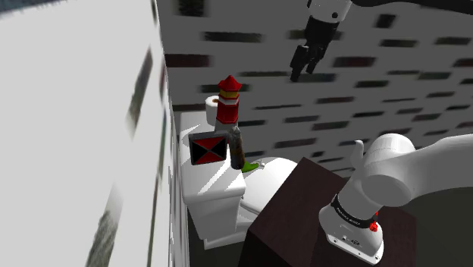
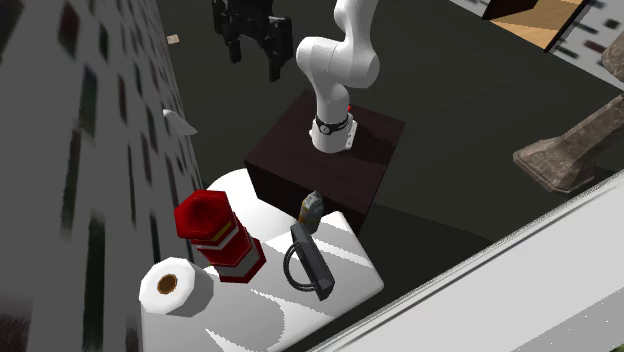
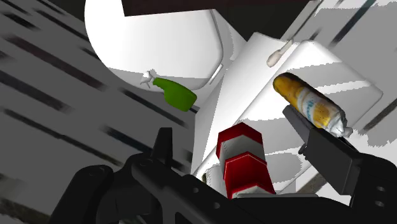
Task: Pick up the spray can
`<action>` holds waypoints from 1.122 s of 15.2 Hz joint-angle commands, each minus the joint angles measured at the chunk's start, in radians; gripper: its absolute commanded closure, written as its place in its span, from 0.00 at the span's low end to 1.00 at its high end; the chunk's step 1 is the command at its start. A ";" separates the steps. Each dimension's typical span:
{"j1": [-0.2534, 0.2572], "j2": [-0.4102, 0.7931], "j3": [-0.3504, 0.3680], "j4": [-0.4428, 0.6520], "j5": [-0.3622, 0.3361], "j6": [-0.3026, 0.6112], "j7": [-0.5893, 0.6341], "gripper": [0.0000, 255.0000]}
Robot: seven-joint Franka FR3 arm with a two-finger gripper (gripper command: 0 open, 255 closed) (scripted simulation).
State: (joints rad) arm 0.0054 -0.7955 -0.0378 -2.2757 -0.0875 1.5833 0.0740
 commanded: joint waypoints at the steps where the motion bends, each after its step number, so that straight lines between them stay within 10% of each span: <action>1: 0.000 0.000 0.000 0.000 0.000 0.000 0.000 0.00; 17: 0.062 0.240 0.358 -0.155 -0.080 0.465 0.291 0.00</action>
State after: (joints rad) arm 0.0686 -0.5867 0.2930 -2.4377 -0.1535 2.0213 0.3387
